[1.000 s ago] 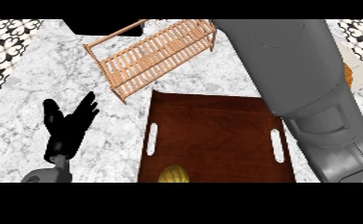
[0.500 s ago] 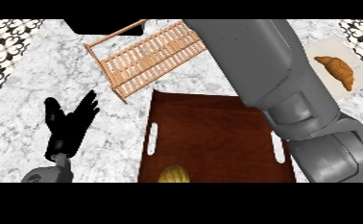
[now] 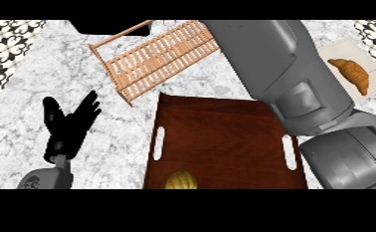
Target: Pick the lemon from the tray and place it in the tiered shelf
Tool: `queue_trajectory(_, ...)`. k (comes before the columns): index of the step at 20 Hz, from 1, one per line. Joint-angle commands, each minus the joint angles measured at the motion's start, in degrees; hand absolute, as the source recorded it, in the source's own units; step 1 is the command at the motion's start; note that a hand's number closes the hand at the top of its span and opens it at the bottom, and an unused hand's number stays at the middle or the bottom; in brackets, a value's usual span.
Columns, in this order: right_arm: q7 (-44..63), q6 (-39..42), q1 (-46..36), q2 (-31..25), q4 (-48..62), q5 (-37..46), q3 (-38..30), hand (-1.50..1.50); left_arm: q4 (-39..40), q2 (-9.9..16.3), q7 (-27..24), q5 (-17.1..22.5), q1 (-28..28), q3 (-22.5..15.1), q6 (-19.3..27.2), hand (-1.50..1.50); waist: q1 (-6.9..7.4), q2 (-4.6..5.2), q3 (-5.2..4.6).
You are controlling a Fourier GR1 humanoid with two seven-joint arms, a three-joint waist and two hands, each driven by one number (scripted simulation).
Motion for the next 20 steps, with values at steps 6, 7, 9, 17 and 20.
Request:
queue_trajectory(6, -1.71, 1.76, -5.22, -0.77, 5.2, 2.21, 0.31, 1.5, -1.84, -1.19, 1.46, -0.81, 0.51, -1.38, 0.57, 0.0, -0.2, -0.29, 0.02)
queue_trajectory(7, -4.19, -1.39, -1.77, 0.51, 5.52, 4.41, 2.32, 1.5, -0.44, -2.52, 0.38, -2.27, 1.5, -2.48, 1.67, 0.0, -0.43, -0.21, 0.02)
queue_trajectory(9, -2.98, -2.96, -1.33, -0.34, 6.78, -0.84, -3.83, 1.5, -1.16, 0.93, -0.62, -0.2, 1.67, 0.09, -1.4, 0.0, 0.14, -0.04, 0.02)
queue_trajectory(17, 0.15, -3.83, -2.95, -0.96, 6.46, -10.93, -14.49, -1.5, -0.48, -1.15, -0.1, -0.87, 1.04, -0.9, 0.03, 0.0, -0.29, -0.26, 0.06)
queue_trajectory(20, 0.58, -3.9, -4.6, -1.1, 6.83, -13.7, -17.37, -1.5, 1.22, -2.41, -1.12, -1.6, -0.53, -1.03, 1.37, 0.0, -0.09, 0.04, 0.01)
